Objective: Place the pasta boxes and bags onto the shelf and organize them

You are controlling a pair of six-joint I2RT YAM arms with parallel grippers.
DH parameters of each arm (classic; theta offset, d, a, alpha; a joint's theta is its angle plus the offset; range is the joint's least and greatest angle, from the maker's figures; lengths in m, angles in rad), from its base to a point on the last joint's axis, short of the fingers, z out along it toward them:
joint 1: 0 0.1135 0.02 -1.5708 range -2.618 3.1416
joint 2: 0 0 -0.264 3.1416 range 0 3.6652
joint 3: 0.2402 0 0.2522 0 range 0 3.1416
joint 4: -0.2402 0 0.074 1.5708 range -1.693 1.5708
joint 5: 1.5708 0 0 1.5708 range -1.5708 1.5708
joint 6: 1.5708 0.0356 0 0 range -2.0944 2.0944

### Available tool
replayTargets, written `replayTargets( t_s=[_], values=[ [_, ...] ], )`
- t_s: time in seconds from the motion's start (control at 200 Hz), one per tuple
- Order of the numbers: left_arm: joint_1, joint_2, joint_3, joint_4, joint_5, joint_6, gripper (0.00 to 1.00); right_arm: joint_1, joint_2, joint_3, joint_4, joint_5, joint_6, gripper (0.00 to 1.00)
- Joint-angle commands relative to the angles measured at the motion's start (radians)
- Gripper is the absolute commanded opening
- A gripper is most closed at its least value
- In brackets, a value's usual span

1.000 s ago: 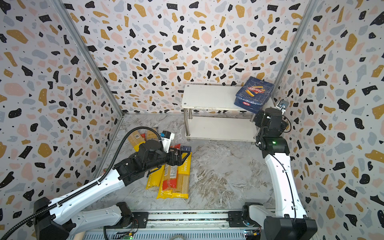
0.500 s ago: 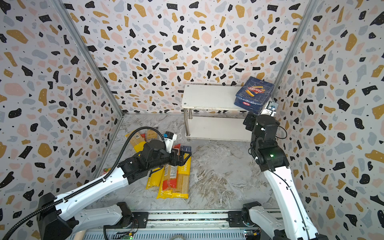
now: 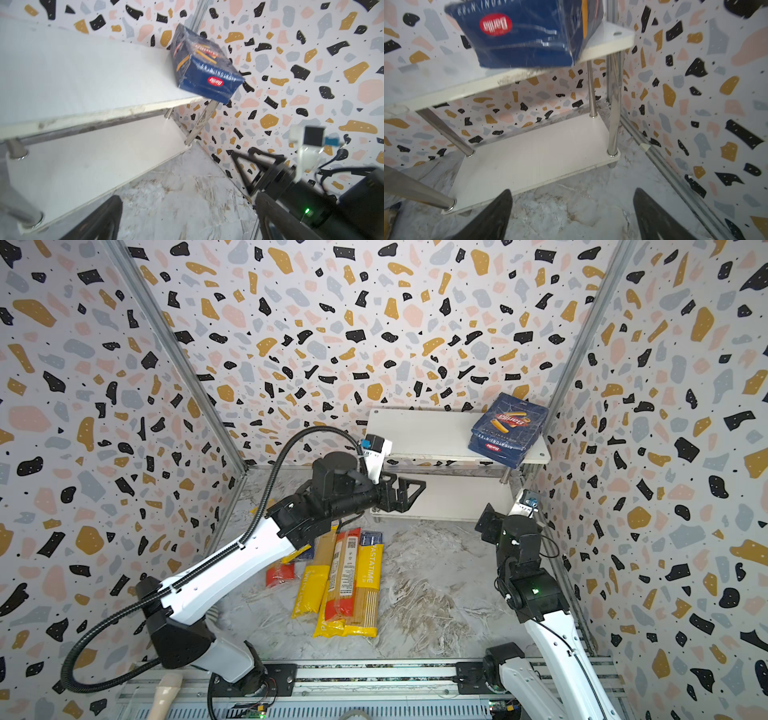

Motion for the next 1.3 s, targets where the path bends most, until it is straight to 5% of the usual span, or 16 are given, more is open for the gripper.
replayTargets(
  t_s=[0.0, 0.285, 0.521, 0.941, 1.292],
  values=[
    [-0.006, 0.123, 0.126, 0.002, 0.056, 0.050, 1.00, 0.006, -0.069, -0.061, 0.008, -0.099, 0.064, 0.92],
    [-0.032, 0.430, 0.416, 0.140, 0.156, 0.013, 0.99, 0.007, -0.128, -0.161, 0.025, -0.173, 0.056, 0.92],
    [-0.069, 0.543, 0.600, 0.114, 0.097, 0.033, 0.99, 0.007, -0.162, -0.198, 0.017, -0.229, 0.052, 0.92],
    [-0.083, 0.413, 0.467, 0.063, 0.024, 0.075, 0.99, 0.007, -0.078, -0.149, 0.082, -0.159, 0.040, 0.92],
    [-0.068, 0.088, 0.129, 0.009, -0.177, 0.174, 1.00, 0.074, 0.115, 0.159, 0.140, -0.022, -0.108, 0.86]
  ],
)
